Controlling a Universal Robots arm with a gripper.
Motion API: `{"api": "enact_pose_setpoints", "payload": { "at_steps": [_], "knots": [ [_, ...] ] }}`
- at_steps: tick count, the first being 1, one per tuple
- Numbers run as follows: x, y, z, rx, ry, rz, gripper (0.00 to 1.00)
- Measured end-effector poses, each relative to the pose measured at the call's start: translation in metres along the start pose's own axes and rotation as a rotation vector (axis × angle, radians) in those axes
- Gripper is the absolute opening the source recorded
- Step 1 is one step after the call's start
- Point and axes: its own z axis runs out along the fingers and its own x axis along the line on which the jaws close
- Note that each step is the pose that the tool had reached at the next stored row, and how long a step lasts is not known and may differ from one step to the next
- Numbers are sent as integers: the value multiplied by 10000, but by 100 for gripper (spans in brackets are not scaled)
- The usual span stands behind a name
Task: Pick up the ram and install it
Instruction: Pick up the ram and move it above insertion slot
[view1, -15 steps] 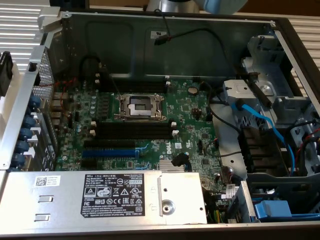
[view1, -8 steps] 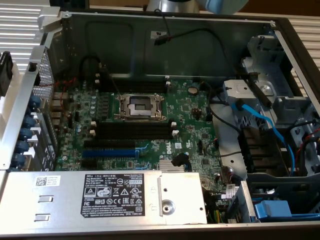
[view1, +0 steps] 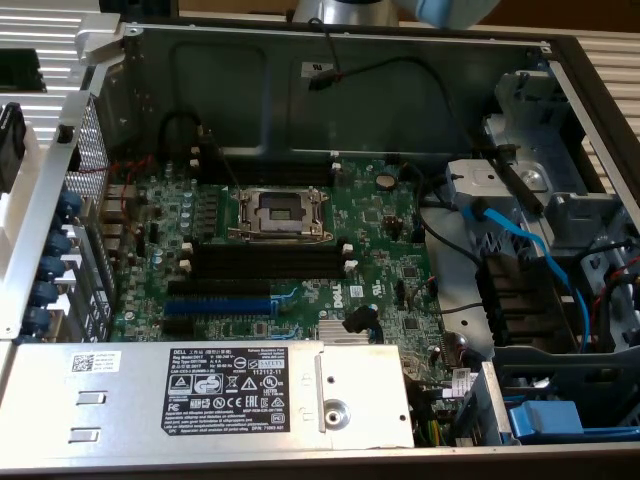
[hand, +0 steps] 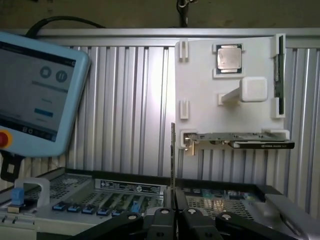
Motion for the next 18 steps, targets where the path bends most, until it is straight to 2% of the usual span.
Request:
{"api": "enact_pose_setpoints", "payload": {
  "at_steps": [3,6,18],
  "knots": [
    [5,-136,-9,0,-1,-1,12],
    [15,-367,-24,0,0,-1,12],
    [35,-897,-52,-13,-1,-2,12]
  ]
}}
